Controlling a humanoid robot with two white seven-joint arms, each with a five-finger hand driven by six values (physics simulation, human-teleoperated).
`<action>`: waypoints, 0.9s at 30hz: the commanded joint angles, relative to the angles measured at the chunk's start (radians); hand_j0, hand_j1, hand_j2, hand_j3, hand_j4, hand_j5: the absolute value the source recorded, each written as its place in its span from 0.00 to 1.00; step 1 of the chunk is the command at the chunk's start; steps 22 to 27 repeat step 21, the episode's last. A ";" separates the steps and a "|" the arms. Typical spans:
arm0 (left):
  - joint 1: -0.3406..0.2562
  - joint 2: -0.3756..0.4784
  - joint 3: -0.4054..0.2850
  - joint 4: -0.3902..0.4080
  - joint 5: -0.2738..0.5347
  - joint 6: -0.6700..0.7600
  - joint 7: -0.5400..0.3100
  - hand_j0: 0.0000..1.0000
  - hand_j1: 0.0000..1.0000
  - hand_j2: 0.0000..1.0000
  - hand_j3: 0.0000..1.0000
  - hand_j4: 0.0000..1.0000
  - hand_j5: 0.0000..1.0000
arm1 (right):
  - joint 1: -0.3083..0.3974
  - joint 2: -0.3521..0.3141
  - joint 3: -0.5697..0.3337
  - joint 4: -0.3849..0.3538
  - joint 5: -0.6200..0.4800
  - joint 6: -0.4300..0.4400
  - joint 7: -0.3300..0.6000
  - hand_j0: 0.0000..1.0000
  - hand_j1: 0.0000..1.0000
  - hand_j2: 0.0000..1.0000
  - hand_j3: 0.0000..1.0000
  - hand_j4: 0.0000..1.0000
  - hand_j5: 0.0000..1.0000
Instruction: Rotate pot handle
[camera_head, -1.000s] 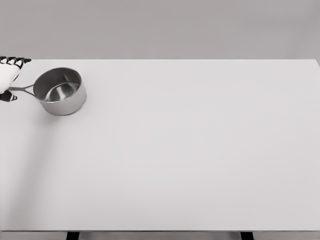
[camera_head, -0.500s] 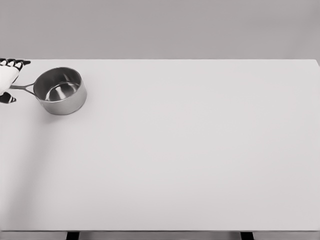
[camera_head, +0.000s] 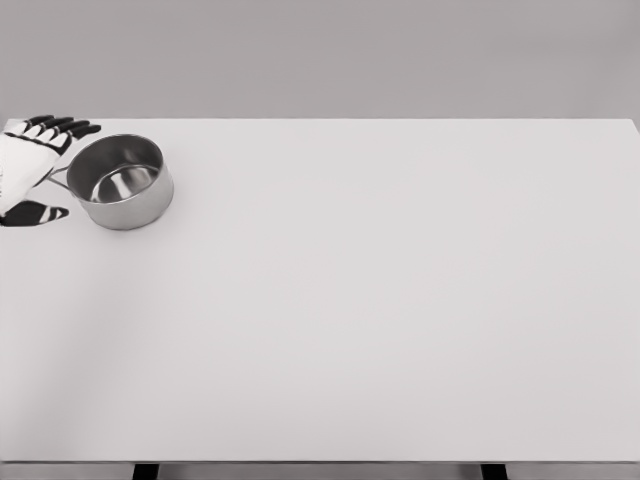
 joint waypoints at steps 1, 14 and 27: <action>0.005 0.007 0.048 -0.056 0.139 -0.181 0.011 1.00 1.00 1.00 1.00 1.00 1.00 | 0.000 0.000 0.000 0.000 0.000 0.000 0.000 1.00 1.00 1.00 1.00 1.00 1.00; 0.227 -0.108 0.048 -0.056 0.538 -0.330 0.003 1.00 1.00 1.00 1.00 1.00 1.00 | 0.000 0.000 0.000 0.000 0.000 0.000 0.000 1.00 1.00 1.00 1.00 1.00 1.00; 0.270 -0.097 0.009 -0.056 0.532 -0.330 -0.001 1.00 1.00 1.00 1.00 1.00 1.00 | 0.000 0.000 0.000 0.000 0.000 0.000 0.000 1.00 1.00 1.00 1.00 1.00 1.00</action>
